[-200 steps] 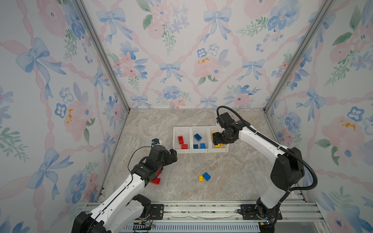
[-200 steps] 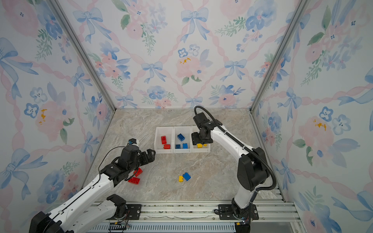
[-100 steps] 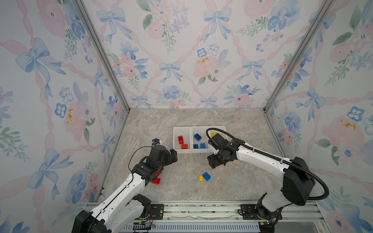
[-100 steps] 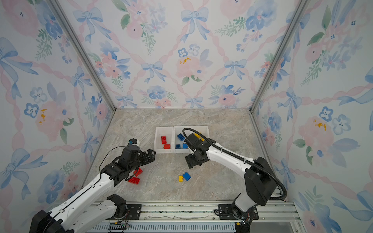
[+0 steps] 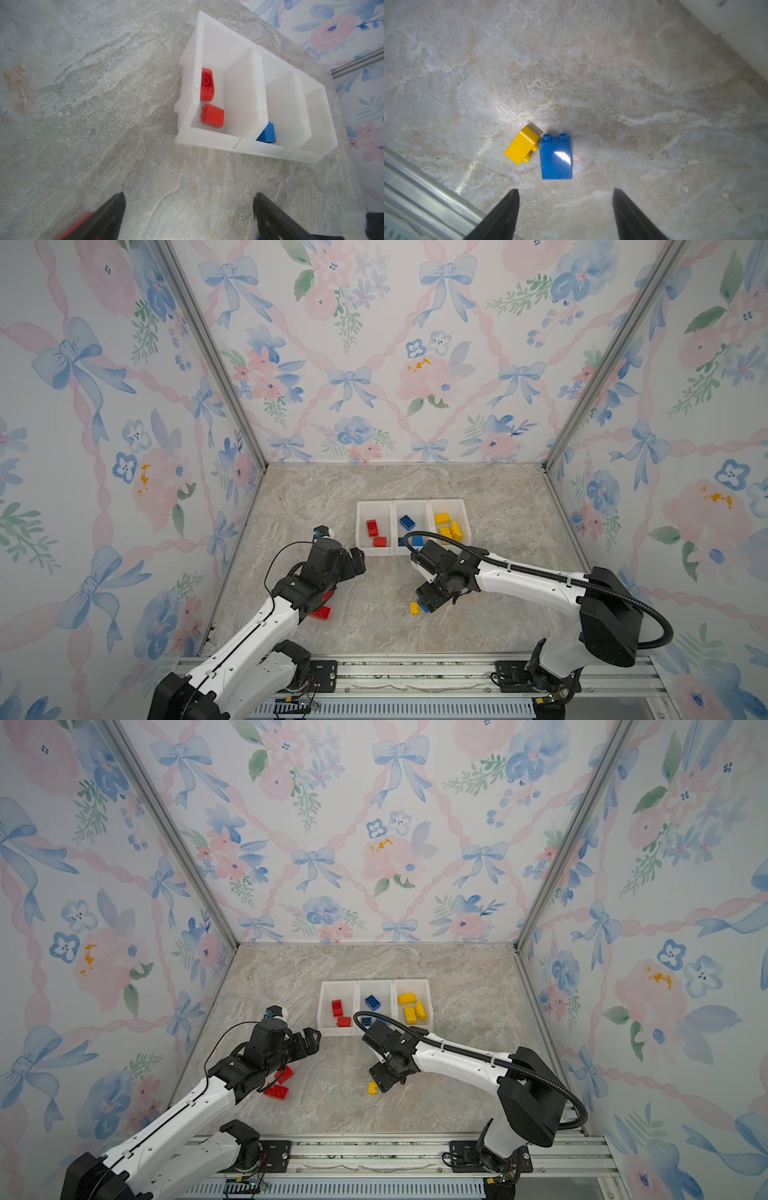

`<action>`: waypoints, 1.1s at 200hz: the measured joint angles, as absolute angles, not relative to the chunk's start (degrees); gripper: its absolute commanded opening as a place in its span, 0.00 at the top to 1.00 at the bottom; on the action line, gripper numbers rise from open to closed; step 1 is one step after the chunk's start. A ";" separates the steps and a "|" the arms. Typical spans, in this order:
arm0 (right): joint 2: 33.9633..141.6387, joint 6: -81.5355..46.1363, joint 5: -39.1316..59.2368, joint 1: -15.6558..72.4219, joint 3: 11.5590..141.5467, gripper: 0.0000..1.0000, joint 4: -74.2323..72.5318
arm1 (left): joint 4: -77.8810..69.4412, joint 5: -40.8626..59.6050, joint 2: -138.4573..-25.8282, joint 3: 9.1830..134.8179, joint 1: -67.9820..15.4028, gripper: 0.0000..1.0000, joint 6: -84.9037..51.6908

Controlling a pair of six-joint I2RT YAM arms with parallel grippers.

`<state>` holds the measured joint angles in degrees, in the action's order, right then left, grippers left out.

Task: Sort the legos into containers by color
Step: 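Move the right gripper down onto the loose blue brick and close it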

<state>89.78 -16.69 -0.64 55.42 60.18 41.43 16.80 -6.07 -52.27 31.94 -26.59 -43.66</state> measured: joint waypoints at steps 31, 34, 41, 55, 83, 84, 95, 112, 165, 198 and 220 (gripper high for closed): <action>91.59 -16.45 -0.67 56.36 58.94 0.32 40.36 | 16.80 -6.07 -52.36 31.92 -26.59 0.02 -43.53; 91.79 -16.51 -0.67 56.38 58.89 0.32 40.29 | 16.80 -6.07 -52.36 31.92 -26.59 0.02 -43.53; 92.33 -16.47 -0.69 56.58 58.89 0.34 40.14 | 16.80 -6.07 -52.36 31.92 -26.59 0.02 -43.55; 93.32 -16.40 -0.75 56.99 58.89 0.36 39.75 | 16.80 -6.07 -52.36 31.92 -26.59 0.02 -43.55; 94.06 -16.32 -1.17 57.78 58.87 0.38 39.29 | 16.80 -6.07 -52.36 31.92 -26.59 0.02 -43.53; 94.13 -16.32 -1.26 57.82 58.87 0.39 39.29 | 16.80 -6.07 -52.36 31.92 -26.59 0.02 -43.53; 94.48 -16.32 -1.56 58.15 58.87 0.40 39.09 | 16.80 -6.07 -52.36 31.92 -26.59 0.02 -43.53; 95.64 -16.29 -2.00 58.50 58.83 0.42 38.79 | 16.80 -6.07 -52.36 31.92 -26.59 0.02 -43.53; 97.10 -16.29 -2.35 58.61 58.26 0.48 38.00 | 16.80 -6.07 -52.36 31.92 -26.59 0.02 -43.55; 97.56 -16.29 -2.72 58.61 58.26 0.51 37.21 | 16.80 -6.09 -52.36 31.92 -26.59 0.02 -43.55; 97.82 -16.29 -3.05 58.61 58.26 0.54 37.08 | 16.80 -6.09 -52.36 31.92 -26.59 0.02 -43.55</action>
